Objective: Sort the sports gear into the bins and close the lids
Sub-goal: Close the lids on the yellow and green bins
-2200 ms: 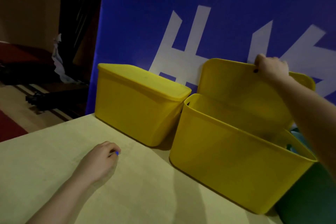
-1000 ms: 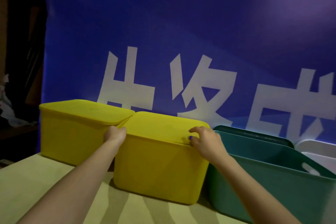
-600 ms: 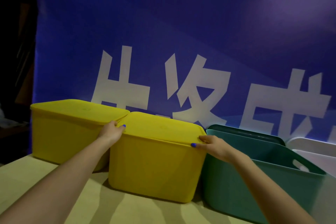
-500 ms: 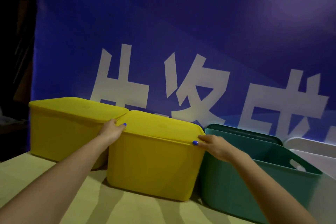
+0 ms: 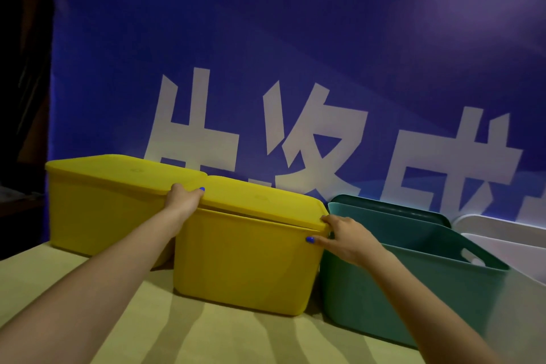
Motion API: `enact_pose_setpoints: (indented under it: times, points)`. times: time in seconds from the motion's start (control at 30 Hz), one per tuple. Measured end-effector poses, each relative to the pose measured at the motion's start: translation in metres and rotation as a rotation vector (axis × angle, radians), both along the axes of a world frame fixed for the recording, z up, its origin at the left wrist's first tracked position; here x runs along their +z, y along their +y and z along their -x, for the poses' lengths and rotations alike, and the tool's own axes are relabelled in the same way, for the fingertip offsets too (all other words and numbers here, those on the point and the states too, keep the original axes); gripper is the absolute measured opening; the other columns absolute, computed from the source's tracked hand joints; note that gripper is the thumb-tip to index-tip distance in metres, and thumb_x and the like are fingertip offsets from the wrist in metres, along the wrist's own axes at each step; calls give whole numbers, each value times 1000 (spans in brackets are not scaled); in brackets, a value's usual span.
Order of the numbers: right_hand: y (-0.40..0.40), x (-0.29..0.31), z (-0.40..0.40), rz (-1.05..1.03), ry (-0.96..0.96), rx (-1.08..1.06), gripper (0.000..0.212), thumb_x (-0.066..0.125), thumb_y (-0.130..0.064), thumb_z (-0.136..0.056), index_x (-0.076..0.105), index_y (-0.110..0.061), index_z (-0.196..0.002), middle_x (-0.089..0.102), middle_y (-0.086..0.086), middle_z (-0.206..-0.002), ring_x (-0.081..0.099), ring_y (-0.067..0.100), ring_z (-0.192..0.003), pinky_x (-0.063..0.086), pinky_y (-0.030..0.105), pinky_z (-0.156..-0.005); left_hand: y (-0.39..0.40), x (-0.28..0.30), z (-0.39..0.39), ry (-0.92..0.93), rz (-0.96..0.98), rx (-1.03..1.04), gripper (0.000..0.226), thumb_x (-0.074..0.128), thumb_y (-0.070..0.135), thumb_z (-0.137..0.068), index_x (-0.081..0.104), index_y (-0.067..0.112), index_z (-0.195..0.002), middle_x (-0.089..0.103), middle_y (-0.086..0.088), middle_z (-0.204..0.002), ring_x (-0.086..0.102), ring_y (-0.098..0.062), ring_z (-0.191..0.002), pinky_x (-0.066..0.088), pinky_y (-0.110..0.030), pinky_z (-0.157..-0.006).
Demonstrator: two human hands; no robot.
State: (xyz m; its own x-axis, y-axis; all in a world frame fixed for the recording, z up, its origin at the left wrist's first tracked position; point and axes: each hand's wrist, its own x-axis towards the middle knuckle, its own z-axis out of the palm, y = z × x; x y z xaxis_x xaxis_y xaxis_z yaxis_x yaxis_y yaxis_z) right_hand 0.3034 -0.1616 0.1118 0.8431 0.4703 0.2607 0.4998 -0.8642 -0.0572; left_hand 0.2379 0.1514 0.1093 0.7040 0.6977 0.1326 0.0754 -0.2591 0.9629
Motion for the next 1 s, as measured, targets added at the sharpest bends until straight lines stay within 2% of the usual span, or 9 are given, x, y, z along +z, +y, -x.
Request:
enact_pose_setpoints:
  times: [0.13, 0.2, 0.27, 0.33, 0.4, 0.53, 0.7, 0.8, 1.0]
  points:
    - [1, -2, 0, 44, -75, 10, 66, 43, -59, -89, 37, -17, -140, 50, 6, -136, 51, 23, -118, 44, 35, -96, 6, -2, 3, -14, 33, -7, 56, 53, 18, -95, 29, 1, -143, 35, -19, -146, 34, -35, -133, 31, -41, -105]
    - [2, -3, 1, 37, -84, 12, 65, 35, -59, -90, 41, -15, -136, 52, 8, -133, 53, 23, -116, 45, 34, -93, 6, -1, 4, -12, 49, -10, 55, 53, 19, -95, 30, 1, -142, 36, -19, -145, 34, -35, -133, 31, -42, -106]
    - [2, -3, 5, 0, -70, 28, 75, 23, -65, -84, 48, -11, -129, 56, 10, -127, 56, 24, -109, 48, 34, -90, 5, 0, 3, -10, 83, -13, 54, 52, 22, -96, 32, 1, -141, 38, -19, -144, 35, -35, -132, 31, -42, -105]
    - [2, -4, 5, -27, -69, 43, 61, 31, -56, -91, 51, -10, -127, 58, 12, -125, 58, 25, -107, 48, 35, -89, 3, 2, 2, -12, 131, -8, 54, 52, 25, -96, 33, 0, -141, 38, -19, -145, 36, -36, -132, 31, -42, -105]
    - [1, -6, 4, -51, -75, 58, 49, 40, -45, -96, 48, -12, -132, 55, 11, -131, 56, 25, -111, 46, 35, -92, 3, 3, -1, -23, 167, 3, 56, 53, 25, -95, 32, 0, -141, 38, -18, -145, 36, -36, -132, 31, -43, -106]
    - [1, -10, 4, -84, -84, 109, 48, 39, -43, -97, 40, -23, -141, 44, 4, -144, 51, 23, -122, 41, 35, -100, 9, 0, -4, -42, 192, 41, 53, 57, 20, -93, 38, -1, -138, 42, -20, -141, 40, -38, -128, 34, -44, -103]
    - [2, -11, 2, -80, -94, 160, 44, 40, -36, -98, 40, -25, -141, 51, 4, -138, 46, 24, -126, 41, 38, -103, 11, -4, -5, -46, 169, 64, 45, 59, 19, -91, 47, -4, -127, 52, -22, -128, 48, -38, -117, 40, -41, -91]
    - [2, -14, 0, -74, -104, 169, 44, 41, -34, -99, 40, -24, -141, 53, 6, -136, 44, 25, -130, 40, 39, -104, 11, -4, -3, -29, 128, 53, 41, 59, 19, -90, 49, -5, -122, 53, -19, -114, 49, -35, -109, 36, -37, -81]
    - [5, -12, -3, 4, -111, 158, 50, 41, -43, -96, 39, -22, -141, 56, 4, -129, 50, 22, -123, 40, 36, -103, 17, 0, 3, 29, 100, 68, 47, 63, 19, -83, 52, -5, -121, 56, -24, -122, 52, -39, -112, 45, -44, -88]
